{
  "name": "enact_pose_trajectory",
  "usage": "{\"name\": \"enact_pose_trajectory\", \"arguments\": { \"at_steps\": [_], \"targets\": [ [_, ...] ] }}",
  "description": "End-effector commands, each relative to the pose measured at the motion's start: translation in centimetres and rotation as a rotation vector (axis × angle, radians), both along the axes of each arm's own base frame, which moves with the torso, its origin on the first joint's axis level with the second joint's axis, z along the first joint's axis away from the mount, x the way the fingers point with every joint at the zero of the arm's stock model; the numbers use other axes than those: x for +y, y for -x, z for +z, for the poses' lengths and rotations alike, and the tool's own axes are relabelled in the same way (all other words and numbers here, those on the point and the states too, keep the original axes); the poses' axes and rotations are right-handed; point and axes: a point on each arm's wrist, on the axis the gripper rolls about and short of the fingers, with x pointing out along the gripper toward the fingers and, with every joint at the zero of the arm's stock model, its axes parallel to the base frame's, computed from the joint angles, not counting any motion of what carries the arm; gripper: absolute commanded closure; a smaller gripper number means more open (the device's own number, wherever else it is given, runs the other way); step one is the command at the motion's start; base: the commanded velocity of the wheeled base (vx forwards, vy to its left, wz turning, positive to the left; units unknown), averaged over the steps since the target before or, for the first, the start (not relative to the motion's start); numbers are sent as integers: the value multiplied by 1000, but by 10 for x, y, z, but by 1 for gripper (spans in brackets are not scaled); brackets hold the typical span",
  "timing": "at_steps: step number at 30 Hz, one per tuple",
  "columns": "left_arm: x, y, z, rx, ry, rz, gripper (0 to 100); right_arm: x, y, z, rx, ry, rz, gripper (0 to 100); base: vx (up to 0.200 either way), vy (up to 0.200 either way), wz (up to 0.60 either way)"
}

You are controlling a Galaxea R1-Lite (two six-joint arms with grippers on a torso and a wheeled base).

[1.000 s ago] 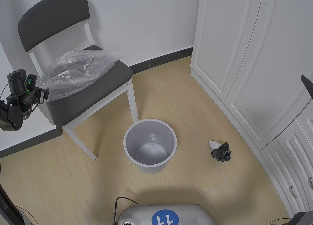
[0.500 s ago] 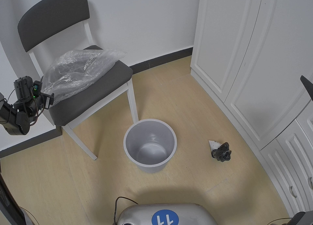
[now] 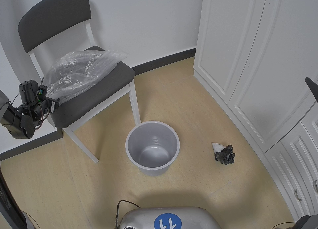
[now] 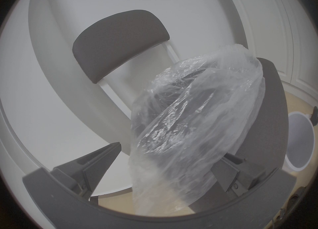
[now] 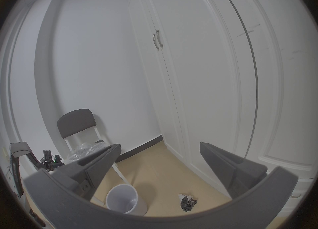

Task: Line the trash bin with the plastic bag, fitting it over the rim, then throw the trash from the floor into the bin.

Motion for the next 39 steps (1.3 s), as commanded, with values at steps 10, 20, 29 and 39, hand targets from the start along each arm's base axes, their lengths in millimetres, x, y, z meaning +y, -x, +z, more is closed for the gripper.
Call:
{"name": "enact_pose_trajectory", "arguments": {
  "at_steps": [10,20,29,39],
  "targets": [
    [-1,-2,-1,1,-1,-3,0,0,1,-2,2,17,20,0,0,0,0],
    [0,-3,1,-8,-2,0,0,-1,0,5,-19,-30,41,0,0,0,0],
    [0,-4,3,-17,-4,0,0,-1,-1,4,-11,-32,38,0,0,0,0],
    [-2,-4,2,-12,0,-8,100,-1,-1,4,-13,-32,40,0,0,0,0]
  ]
}}
